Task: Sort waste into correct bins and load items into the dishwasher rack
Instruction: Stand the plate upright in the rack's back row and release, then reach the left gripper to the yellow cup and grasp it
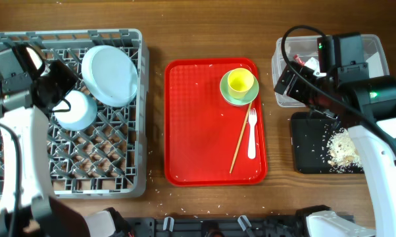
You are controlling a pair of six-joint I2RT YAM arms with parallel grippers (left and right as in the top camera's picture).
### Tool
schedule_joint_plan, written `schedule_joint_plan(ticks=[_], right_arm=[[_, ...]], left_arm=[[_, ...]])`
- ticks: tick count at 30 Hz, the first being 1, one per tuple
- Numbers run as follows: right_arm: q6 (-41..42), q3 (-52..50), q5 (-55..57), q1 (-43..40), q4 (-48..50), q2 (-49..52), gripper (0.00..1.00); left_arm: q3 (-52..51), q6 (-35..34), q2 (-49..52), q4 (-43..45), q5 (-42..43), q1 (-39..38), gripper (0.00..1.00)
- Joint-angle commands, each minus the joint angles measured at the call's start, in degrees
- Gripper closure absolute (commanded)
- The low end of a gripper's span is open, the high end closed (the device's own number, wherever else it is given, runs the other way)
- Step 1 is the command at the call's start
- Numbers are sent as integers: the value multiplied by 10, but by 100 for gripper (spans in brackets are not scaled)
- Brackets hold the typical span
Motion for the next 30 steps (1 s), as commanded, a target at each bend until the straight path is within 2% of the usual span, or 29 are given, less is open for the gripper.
schedule_joint_plan(ticks=[1, 3, 7, 10, 11, 16, 19, 21, 24, 25, 26, 27, 29, 30], right_arm=[[-7, 4, 11, -1, 0, 0, 0], [-7, 4, 11, -1, 0, 0, 0], [-7, 4, 12, -1, 0, 0, 0], [-7, 4, 11, -1, 0, 0, 0], [-7, 4, 11, -1, 0, 0, 0], [-7, 4, 11, -1, 0, 0, 0], [-7, 4, 11, -1, 0, 0, 0], [-7, 4, 12, -1, 0, 0, 0], [-7, 4, 12, -1, 0, 0, 0], [-7, 4, 11, -1, 0, 0, 0], [-7, 4, 11, -1, 0, 0, 0], [-7, 4, 11, -1, 0, 0, 0], [-7, 4, 11, -1, 0, 0, 0], [-7, 4, 11, -1, 0, 0, 0]], left_arm=[[-2, 18, 55, 3, 102, 12, 96], [-2, 18, 62, 4, 107, 11, 96], [-2, 74, 61, 4, 226, 11, 96], [-2, 78, 61, 5, 283, 10, 96], [-2, 105, 61, 4, 307, 8, 96], [-1, 102, 61, 3, 303, 13, 96], [-1, 102, 50, 1, 303, 40, 96], [-1, 101, 16, -18, 303, 73, 96], [-1, 101, -43, -39, 311, 72, 96], [-1, 101, -61, -44, 329, 62, 88], [-1, 101, -82, -46, 362, 32, 59], [-1, 101, -90, -39, 375, -3, 49], [-2, 99, -88, -20, 372, -82, 46], [-2, 98, -80, 6, 351, -150, 45]])
